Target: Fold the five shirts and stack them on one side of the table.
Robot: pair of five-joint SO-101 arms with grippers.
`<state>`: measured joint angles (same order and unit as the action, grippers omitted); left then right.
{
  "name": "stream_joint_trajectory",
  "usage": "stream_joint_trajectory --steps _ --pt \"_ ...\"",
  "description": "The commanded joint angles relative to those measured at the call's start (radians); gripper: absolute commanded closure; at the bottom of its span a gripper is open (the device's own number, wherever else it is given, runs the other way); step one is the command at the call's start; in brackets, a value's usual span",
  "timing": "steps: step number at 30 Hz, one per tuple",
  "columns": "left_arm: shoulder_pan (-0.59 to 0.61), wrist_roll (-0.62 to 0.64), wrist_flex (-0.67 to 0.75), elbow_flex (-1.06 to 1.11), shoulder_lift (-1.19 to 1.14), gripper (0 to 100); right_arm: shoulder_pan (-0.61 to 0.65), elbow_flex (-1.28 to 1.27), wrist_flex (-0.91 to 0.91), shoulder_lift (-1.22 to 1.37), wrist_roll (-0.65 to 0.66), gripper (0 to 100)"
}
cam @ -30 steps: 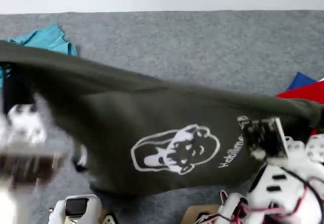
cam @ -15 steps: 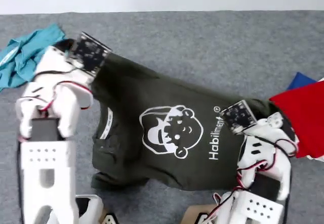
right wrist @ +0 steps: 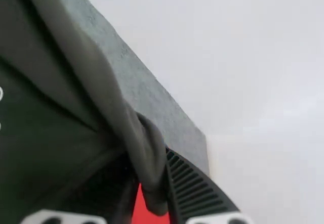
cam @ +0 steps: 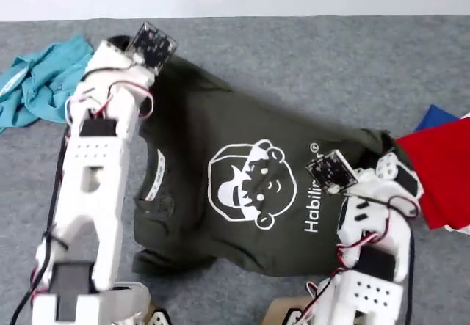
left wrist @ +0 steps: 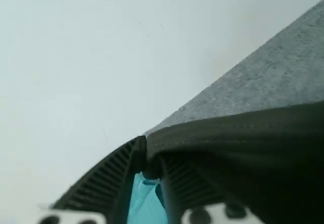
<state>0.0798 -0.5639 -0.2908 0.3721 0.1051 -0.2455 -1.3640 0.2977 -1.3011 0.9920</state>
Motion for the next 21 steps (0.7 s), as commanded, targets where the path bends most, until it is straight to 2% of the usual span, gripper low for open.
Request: stream_joint_trajectory --steps 1,5,13,21 --pt "0.008 0.002 -0.012 -0.189 -0.100 100 0.021 0.203 0.015 0.174 0.009 98.7" --pt "0.008 0.002 -0.089 -0.375 -0.259 100 0.019 0.417 0.016 0.492 0.009 98.7" --pt "0.005 0.002 -0.112 -0.780 -0.649 100 0.018 0.872 0.016 1.096 -0.006 98.8" --pt "-0.003 0.003 -0.370 -1.299 -0.999 100 0.035 1.221 0.087 1.454 -0.061 98.8"
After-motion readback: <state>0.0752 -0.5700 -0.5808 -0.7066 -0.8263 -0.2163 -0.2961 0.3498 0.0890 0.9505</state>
